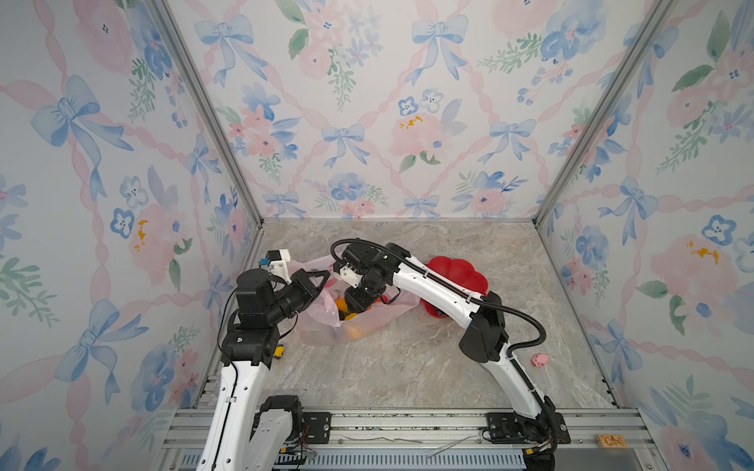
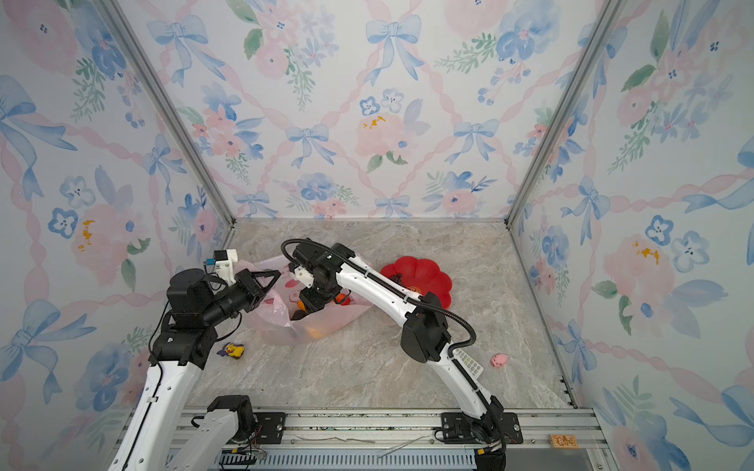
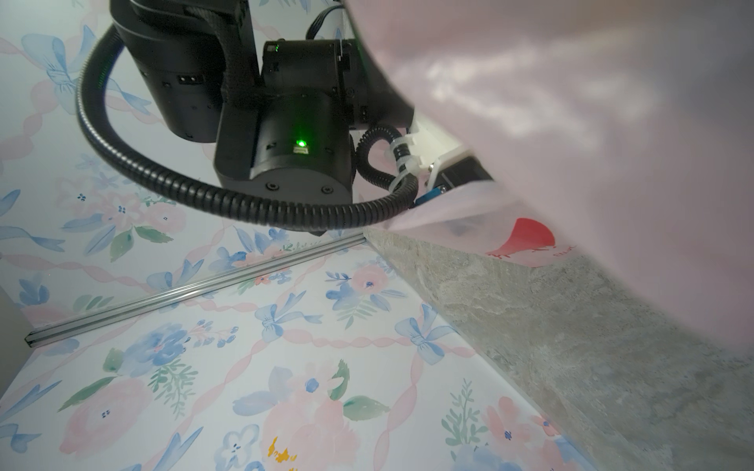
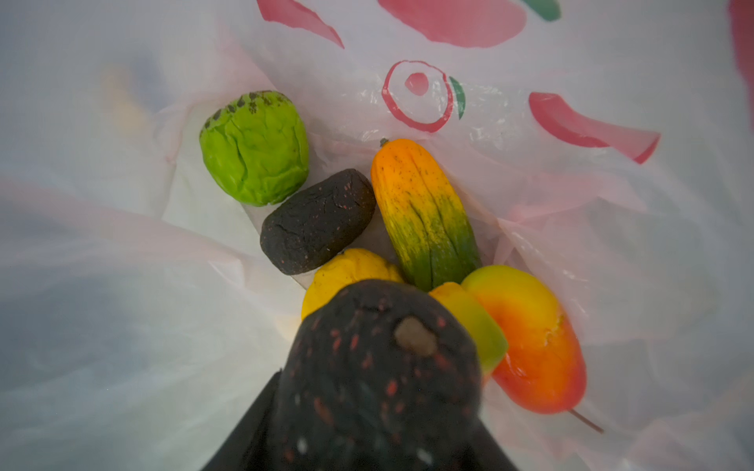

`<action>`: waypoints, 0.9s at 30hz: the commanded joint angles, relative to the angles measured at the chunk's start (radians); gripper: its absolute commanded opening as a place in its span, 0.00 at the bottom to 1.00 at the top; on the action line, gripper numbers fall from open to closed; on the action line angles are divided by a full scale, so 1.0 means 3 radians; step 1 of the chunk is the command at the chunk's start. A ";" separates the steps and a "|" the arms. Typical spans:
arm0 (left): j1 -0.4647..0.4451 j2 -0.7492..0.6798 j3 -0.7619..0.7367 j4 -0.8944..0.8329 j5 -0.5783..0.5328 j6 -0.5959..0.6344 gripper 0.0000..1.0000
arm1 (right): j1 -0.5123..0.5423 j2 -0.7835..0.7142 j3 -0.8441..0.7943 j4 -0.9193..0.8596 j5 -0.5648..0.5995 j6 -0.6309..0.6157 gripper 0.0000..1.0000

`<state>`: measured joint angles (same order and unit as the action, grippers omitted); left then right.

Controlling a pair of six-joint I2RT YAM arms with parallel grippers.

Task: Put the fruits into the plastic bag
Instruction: 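Lower the avocado down into the bag beside the other fruits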

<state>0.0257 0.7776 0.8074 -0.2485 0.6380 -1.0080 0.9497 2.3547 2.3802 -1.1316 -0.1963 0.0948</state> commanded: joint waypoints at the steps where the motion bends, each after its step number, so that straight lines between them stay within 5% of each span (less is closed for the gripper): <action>1: -0.0025 0.0014 -0.0020 0.0040 0.0056 -0.0004 0.00 | -0.0048 0.0042 -0.0147 0.0267 -0.0177 0.0466 0.25; 14: -0.0019 -0.0049 -0.0077 0.0038 0.0039 -0.0014 0.00 | -0.0246 -0.0189 -0.1041 0.1166 -0.0517 0.1447 0.33; 27: -0.0014 -0.0069 -0.0082 0.0041 0.0010 -0.0025 0.00 | -0.0268 -0.0320 -0.1110 0.1323 -0.0604 0.1474 0.54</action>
<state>0.0261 0.7647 0.7891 -0.2489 0.6373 -1.0084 0.8719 2.3127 2.0460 -0.7429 -0.3611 0.5339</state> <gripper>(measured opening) 0.050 0.542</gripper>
